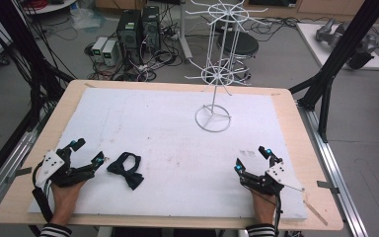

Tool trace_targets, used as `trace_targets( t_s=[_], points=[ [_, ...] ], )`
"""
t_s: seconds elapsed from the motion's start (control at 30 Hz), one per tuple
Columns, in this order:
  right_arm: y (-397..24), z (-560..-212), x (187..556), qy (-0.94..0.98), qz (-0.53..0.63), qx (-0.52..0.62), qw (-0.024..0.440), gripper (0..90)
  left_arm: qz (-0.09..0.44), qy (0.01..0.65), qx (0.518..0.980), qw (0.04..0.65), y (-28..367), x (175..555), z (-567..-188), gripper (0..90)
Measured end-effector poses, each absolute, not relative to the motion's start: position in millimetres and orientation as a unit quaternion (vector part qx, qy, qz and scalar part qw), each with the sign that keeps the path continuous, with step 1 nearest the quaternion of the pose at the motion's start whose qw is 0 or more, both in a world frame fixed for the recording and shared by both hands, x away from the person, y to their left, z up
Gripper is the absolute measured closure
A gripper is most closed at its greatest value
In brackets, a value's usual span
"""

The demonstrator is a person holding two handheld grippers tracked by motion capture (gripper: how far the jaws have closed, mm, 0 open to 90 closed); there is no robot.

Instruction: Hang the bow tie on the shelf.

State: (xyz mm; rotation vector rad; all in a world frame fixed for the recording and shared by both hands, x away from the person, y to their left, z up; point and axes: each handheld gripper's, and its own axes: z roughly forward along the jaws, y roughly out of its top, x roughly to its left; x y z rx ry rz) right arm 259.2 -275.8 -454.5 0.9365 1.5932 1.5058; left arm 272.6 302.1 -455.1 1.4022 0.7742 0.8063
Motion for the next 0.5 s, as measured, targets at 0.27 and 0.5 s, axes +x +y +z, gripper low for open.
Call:
trace_targets(
  t_s=[0.27,0.5],
  points=[
    [-276.6,-454.5,259.4,0.618,0.589,0.368,0.369,10.3,0.35,0.339,0.61,0.625,302.2,273.0,-454.9,15.9],
    [-272.8,-454.1,258.8,0.626,0.576,0.362,0.38,10.3,0.346,0.342,0.615,0.62,302.1,274.3,-454.5,16.1]
  ],
)
